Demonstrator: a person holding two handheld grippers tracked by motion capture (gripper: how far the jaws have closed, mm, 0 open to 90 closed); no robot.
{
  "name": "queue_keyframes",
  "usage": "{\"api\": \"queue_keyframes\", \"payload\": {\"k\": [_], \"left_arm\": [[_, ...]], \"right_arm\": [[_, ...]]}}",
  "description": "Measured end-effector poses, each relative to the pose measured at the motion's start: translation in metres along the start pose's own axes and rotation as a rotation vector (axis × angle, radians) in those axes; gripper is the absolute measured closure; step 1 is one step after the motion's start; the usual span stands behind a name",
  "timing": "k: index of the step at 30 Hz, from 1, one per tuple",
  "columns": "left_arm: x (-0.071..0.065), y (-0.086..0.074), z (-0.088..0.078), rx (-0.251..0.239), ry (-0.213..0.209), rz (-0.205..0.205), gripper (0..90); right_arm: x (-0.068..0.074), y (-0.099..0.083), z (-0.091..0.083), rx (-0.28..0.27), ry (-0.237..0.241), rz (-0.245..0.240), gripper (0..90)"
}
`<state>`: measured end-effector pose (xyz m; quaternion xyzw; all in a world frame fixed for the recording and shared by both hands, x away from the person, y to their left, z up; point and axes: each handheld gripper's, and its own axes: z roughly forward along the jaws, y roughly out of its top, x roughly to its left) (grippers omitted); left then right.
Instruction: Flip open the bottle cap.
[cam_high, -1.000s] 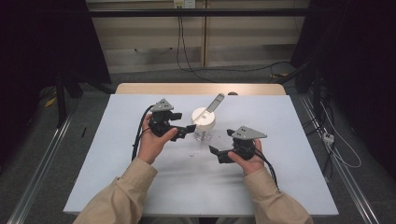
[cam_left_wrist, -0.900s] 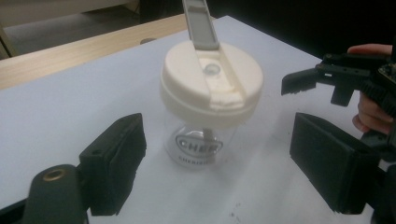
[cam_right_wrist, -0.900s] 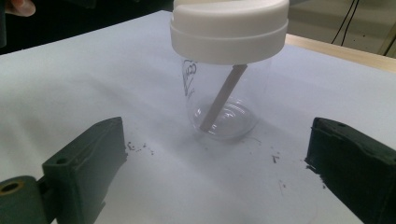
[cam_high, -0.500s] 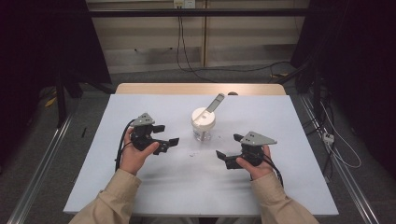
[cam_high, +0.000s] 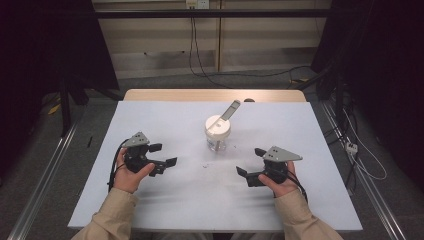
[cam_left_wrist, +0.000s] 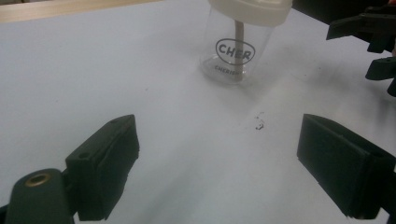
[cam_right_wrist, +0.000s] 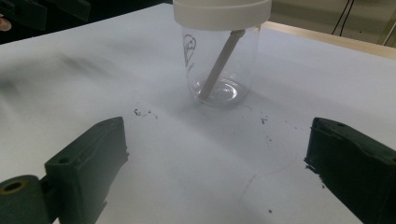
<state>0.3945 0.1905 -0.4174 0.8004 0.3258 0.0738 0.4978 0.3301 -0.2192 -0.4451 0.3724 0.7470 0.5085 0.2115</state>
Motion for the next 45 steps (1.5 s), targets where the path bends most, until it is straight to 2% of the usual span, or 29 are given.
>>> {"api": "queue_keyframes", "payload": {"k": [8, 11, 21, 34, 39, 41, 45], "left_arm": [[0.002, -0.011, -0.012, -0.007, -0.008, -0.007, 11.5], [0.002, -0.014, -0.016, -0.001, -0.005, 0.003, 10.9], [0.007, -0.027, -0.029, -0.006, 0.012, -0.007, 10.1], [0.01, -0.039, -0.04, -0.013, 0.031, -0.021, 10.0], [0.01, -0.042, -0.044, -0.011, 0.034, -0.016, 10.0], [0.01, -0.044, -0.046, -0.025, 0.029, -0.017, 9.7], [0.011, -0.048, -0.049, -0.021, 0.043, -0.01, 9.7]], "right_arm": [[-0.003, -0.007, -0.014, -0.007, -0.009, -0.003, 4.9], [-0.005, -0.011, -0.02, -0.004, -0.011, 0.0, 4.9], [-0.01, -0.019, -0.037, -0.011, -0.032, 0.014, 5.1], [-0.016, -0.027, -0.052, -0.013, -0.057, 0.023, 5.1], [-0.017, -0.029, -0.054, -0.01, -0.062, 0.022, 5.1], [-0.018, -0.03, -0.055, -0.01, -0.062, 0.023, 5.1], [-0.018, -0.031, -0.055, -0.005, -0.067, 0.022, 5.1]]}}
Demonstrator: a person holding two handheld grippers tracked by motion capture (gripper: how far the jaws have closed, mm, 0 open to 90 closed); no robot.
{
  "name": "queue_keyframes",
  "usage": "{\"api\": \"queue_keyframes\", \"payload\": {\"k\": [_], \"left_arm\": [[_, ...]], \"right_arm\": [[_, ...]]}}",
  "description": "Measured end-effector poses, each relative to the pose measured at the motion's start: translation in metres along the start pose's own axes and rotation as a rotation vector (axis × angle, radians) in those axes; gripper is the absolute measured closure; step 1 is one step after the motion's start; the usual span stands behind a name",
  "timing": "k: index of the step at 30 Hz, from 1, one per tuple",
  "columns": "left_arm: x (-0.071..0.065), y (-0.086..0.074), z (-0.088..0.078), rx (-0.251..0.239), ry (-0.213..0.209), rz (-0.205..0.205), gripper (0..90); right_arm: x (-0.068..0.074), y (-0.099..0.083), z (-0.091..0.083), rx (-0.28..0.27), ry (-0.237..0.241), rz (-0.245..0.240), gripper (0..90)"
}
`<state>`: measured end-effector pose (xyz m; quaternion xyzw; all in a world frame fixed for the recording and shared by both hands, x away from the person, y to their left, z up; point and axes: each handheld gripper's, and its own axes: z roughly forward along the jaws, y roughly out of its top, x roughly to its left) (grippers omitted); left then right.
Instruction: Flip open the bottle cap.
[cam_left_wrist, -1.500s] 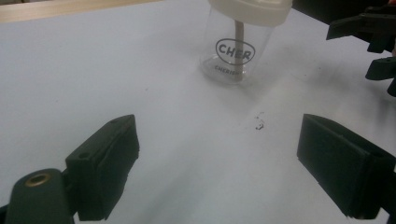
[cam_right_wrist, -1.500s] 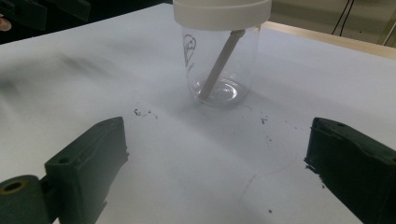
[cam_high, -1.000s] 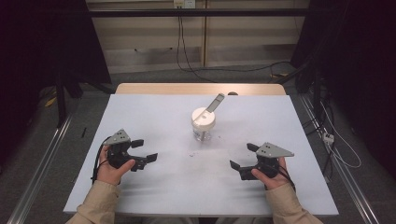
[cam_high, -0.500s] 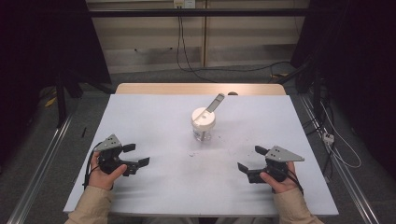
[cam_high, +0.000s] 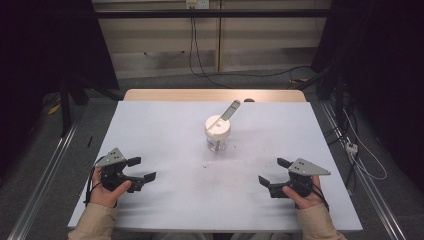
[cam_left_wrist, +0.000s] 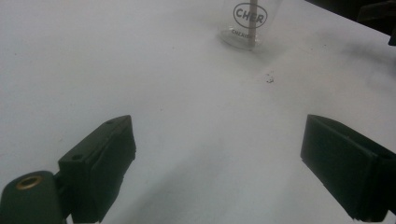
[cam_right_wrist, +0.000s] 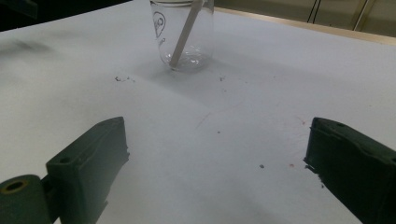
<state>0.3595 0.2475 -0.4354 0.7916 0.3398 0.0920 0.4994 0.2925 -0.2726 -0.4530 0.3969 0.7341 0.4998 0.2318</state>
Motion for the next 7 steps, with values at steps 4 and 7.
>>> {"api": "queue_keyframes", "payload": {"k": [4, 7], "left_arm": [[0.0011, -0.0018, -0.0003, 0.0, 0.004, -0.006, 9.7], [0.0007, -0.0018, 0.0, -0.002, 0.007, -0.004, 9.3]], "right_arm": [[0.0003, 0.0, 0.0002, 0.003, -0.001, -0.003, 5.1], [0.0, 0.0001, 0.0007, 0.004, -0.002, -0.006, 5.1]]}}
